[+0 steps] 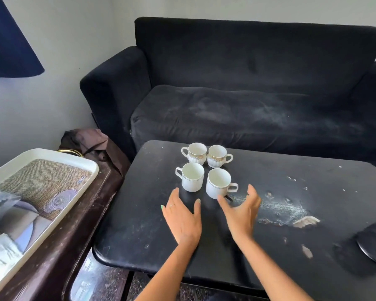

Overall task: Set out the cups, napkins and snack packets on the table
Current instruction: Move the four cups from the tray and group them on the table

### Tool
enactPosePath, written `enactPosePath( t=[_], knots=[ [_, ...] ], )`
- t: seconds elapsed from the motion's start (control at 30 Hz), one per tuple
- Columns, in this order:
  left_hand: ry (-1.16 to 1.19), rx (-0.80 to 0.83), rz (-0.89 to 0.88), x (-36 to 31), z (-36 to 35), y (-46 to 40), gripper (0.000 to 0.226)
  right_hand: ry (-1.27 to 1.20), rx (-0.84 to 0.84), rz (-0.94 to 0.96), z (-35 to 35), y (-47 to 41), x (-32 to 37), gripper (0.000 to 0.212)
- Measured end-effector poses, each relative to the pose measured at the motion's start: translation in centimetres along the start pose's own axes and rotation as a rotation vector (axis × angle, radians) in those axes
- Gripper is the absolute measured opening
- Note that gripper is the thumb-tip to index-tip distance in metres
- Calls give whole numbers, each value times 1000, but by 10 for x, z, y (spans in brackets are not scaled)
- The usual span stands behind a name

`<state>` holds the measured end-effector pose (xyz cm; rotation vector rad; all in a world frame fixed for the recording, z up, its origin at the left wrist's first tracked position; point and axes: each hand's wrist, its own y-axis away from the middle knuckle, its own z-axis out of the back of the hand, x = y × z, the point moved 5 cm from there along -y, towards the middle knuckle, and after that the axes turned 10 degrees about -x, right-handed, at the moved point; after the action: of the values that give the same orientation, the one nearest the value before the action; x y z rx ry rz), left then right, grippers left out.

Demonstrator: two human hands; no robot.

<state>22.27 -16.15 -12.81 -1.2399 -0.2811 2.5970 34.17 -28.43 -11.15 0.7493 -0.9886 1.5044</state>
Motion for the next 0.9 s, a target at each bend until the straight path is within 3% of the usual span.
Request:
enactPosePath(
  t=[0.13,0.27,0.57,0.9],
  knots=[
    [-207,95,40,7,-16,-17,87,61,-26,-4,-13,17,-15,98],
    [-337,190,-14,10,-33,-31,82,108,-25,19,-31,7,-9,97],
    [-241,128,37,8,-36,-38,67,17,-67,68,-42,-12,-7,64],
    [-225,72,89,2,-46,-41,67,22,-75,85,-50,-24,-5,65]
  ],
)
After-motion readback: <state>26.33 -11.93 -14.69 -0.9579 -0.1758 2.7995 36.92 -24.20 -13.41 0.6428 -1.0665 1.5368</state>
